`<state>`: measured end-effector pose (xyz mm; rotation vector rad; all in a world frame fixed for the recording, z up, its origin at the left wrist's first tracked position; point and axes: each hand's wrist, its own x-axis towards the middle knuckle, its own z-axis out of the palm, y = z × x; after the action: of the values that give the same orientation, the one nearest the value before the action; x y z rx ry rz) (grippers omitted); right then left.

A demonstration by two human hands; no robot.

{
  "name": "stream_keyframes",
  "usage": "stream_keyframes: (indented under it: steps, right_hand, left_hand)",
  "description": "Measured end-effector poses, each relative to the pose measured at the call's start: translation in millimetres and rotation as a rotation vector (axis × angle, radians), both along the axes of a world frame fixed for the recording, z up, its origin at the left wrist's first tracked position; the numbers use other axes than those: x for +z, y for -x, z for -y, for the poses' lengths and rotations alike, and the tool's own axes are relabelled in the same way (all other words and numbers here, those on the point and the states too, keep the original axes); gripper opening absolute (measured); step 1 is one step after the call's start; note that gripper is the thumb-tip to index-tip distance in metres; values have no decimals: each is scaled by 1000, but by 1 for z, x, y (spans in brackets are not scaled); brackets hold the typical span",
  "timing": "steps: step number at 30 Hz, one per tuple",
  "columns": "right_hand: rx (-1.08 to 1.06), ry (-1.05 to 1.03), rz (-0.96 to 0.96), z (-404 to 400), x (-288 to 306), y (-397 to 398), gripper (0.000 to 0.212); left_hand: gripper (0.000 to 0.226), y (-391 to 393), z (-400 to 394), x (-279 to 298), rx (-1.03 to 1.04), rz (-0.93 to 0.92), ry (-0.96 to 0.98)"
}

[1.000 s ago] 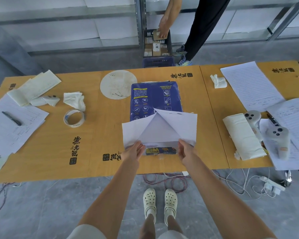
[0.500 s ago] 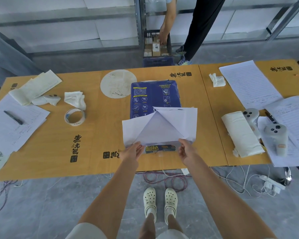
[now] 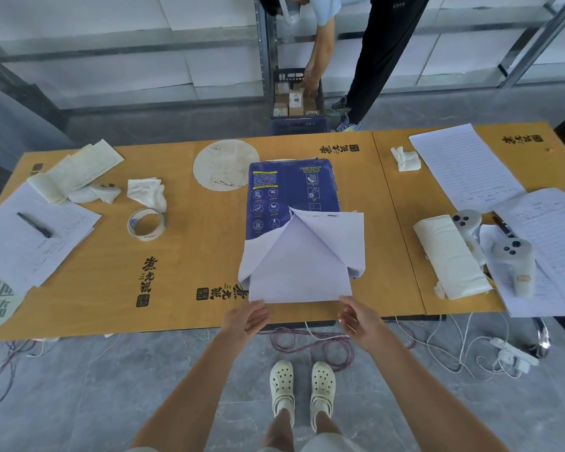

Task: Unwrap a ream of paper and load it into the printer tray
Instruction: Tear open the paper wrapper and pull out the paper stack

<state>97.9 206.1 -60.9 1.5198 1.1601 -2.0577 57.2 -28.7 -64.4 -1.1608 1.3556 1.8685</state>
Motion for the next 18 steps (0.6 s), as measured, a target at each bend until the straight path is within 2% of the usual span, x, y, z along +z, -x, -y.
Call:
stream_keyframes:
  steps: [4, 8, 12, 16, 18]
  right_hand:
    - [130, -52, -8, -4, -1, 4, 17]
    - [224, -148, -6, -7, -3, 12, 17]
    - [120, -101, -112, -7, -7, 20, 26]
    - [80, -174, -128, -10, -10, 28, 12]
    - [95, -184, -126, -12, -8, 30, 12]
  left_hand:
    - [33, 3, -2, -1, -37, -38, 39]
    - [35, 7, -4, -3, 12, -60, 103]
    - [34, 17, -4, -3, 58, -74, 85]
    - [30, 23, -4, -6, 25, -96, 126]
    - [30, 23, -3, -7, 14, -103, 131]
